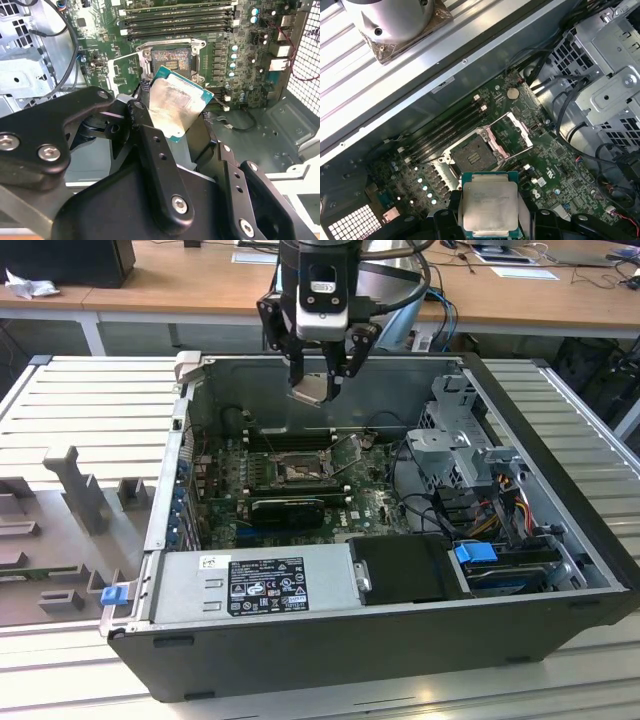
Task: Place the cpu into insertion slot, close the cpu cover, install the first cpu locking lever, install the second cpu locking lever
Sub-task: 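Place the cpu into insertion slot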
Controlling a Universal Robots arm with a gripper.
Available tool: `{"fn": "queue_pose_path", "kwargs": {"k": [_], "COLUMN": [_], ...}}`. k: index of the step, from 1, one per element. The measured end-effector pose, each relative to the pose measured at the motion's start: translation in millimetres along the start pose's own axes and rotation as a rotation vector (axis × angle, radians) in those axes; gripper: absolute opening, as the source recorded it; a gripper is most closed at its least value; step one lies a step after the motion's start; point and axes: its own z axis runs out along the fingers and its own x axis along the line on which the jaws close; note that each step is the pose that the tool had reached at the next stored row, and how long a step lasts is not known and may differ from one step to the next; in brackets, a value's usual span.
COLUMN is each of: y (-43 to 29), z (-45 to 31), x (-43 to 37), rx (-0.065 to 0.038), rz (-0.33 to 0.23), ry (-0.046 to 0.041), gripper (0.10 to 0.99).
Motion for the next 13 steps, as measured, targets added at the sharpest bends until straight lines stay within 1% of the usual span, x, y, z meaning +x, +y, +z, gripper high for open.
{"fn": "queue_pose_path", "kwargs": {"k": [2,4,7,10,13], "y": [0.0,0.0,-0.1,-0.1,-0.1], "z": [0.1,0.6,0.9,1.4,1.5], "x": [0.0,0.0,0.0,0.0,0.0], "rx": [-0.001,-0.001,-0.002,-0.003,-0.004], "rz": [0.023,0.074,0.118,0.194,0.224], "ry": [-0.002,-0.0064,-0.0103,-0.0169,-0.0195], "gripper": [0.533,0.533,0.533,0.533,0.533]}}
